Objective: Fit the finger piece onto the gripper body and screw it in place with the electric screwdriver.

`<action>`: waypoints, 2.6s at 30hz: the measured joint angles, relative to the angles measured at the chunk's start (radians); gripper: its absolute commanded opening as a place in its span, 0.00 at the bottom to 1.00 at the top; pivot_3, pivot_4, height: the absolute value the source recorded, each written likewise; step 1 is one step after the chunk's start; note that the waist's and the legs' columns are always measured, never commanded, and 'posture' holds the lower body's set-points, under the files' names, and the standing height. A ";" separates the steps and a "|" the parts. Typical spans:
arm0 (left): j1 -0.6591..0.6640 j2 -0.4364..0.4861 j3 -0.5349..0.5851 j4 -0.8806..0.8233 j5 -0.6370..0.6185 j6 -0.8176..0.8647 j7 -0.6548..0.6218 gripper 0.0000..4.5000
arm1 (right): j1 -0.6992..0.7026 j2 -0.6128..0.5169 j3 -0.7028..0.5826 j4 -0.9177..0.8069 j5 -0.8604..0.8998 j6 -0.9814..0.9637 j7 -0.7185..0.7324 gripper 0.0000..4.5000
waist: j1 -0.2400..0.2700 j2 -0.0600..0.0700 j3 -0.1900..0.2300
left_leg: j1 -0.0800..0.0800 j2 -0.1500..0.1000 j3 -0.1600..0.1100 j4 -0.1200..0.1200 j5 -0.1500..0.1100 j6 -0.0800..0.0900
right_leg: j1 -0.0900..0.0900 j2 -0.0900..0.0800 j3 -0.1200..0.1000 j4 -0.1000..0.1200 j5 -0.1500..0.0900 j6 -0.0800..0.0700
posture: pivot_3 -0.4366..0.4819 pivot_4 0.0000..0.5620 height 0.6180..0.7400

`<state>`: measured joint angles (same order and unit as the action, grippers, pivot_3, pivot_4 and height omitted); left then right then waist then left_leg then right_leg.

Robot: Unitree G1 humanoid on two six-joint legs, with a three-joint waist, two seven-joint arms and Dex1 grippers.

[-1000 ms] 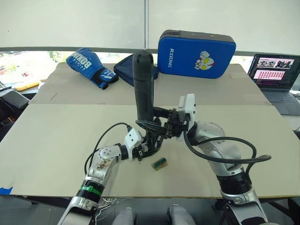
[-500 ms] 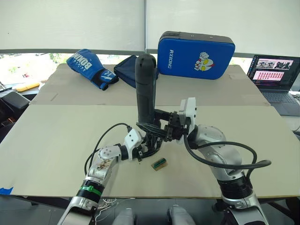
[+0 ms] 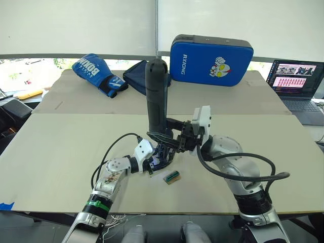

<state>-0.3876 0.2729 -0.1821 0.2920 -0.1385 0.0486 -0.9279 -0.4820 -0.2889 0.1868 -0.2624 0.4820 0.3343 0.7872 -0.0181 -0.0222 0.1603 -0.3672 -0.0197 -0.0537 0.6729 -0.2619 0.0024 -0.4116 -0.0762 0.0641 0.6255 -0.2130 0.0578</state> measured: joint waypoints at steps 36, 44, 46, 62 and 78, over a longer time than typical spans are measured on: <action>0.008 -0.012 0.004 0.024 -0.006 -0.049 0.018 0.52 | -0.067 -0.046 -0.075 -0.101 0.153 0.048 0.100 0.43 | 0.004 -0.001 0.002 | -0.001 0.000 -0.001 -0.005 0.000 0.000 | -0.002 0.000 0.000 -0.002 -0.002 -0.001 | 0.48 0.27 1.00; 0.028 -0.021 0.029 0.019 -0.032 -0.053 0.019 0.99 | -0.040 -0.177 -0.159 -0.269 0.337 0.172 0.094 0.43 | 0.005 -0.001 0.002 | -0.002 0.000 -0.002 -0.005 0.000 0.000 | -0.004 -0.001 0.000 -0.002 -0.002 -0.001 | 0.48 0.27 1.00; 0.053 -0.002 0.038 -0.008 -0.053 -0.053 0.009 0.99 | -0.020 -0.253 -0.222 -0.319 0.421 0.227 0.076 0.43 | 0.000 -0.001 0.002 | -0.004 0.001 -0.004 -0.006 0.000 0.000 | -0.007 -0.001 0.001 -0.002 -0.002 -0.001 | 0.48 0.27 1.00; 0.154 0.388 0.245 -0.099 -0.362 -0.039 -0.483 0.99 | 0.317 -1.090 -0.506 -0.016 0.606 0.870 0.060 0.43 | 0.000 -0.001 0.008 | -0.009 0.003 0.005 -0.009 0.001 0.000 | -0.012 -0.001 0.001 -0.006 -0.005 -0.002 | 0.48 0.27 1.00; 0.199 0.409 0.305 -0.117 -0.374 -0.023 -0.471 0.99 | -0.057 -1.014 0.132 0.420 0.049 0.852 0.180 0.43 | 0.001 0.006 0.011 | -0.024 0.002 0.007 -0.008 0.001 0.000 | -0.027 -0.001 0.002 -0.008 0.000 -0.002 | 0.48 0.27 1.00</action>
<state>-0.1890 0.6818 0.1233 0.1748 -0.5126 0.0253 -1.3991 -0.5388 -1.3033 0.3183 0.1574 0.5308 1.1863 0.9675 -0.0172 -0.0167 0.1715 -0.3917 -0.0177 -0.0464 0.6646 -0.2611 0.0024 -0.4390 -0.0770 0.0660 0.6173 -0.2129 0.0555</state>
